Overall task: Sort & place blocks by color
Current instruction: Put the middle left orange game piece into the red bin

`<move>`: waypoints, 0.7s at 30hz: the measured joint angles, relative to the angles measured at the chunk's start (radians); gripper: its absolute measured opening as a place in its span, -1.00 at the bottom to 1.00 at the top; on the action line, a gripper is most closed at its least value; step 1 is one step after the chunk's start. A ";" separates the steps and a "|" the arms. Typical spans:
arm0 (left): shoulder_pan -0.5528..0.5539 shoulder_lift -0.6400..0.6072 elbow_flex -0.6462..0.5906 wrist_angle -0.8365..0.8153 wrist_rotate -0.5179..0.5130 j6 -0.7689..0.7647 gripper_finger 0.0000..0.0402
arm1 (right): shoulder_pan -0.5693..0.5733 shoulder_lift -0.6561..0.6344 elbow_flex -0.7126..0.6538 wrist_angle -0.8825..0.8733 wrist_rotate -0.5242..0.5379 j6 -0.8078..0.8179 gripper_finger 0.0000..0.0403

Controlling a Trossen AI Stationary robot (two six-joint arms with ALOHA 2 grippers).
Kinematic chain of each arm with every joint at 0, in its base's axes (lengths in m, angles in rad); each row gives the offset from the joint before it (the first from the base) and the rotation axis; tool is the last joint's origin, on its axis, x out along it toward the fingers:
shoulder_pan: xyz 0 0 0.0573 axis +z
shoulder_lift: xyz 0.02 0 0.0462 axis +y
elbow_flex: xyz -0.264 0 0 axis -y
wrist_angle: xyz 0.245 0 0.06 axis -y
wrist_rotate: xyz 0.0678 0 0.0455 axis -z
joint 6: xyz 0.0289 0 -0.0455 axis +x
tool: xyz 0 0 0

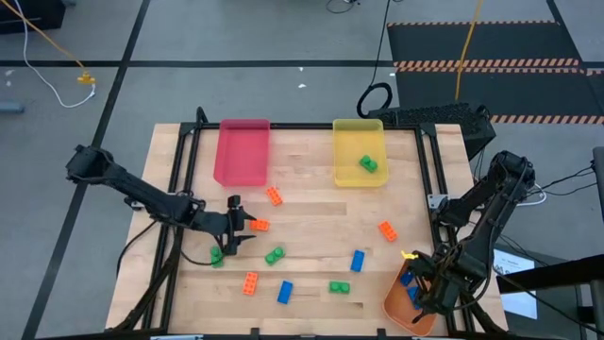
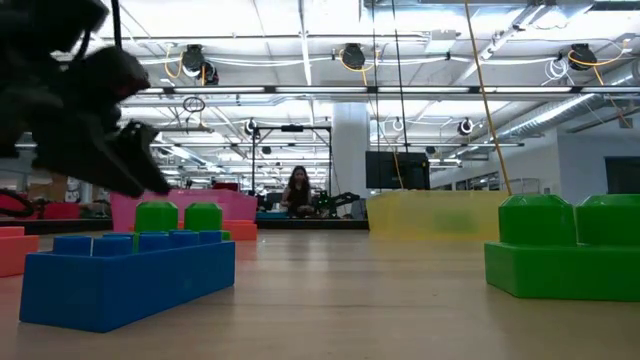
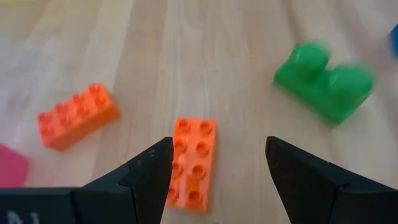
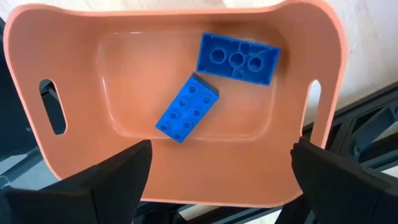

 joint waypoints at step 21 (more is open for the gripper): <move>0.114 0.250 0.001 0.146 0.062 -0.056 -0.20 | 0.000 0.000 0.000 -0.021 0.080 -0.001 0.83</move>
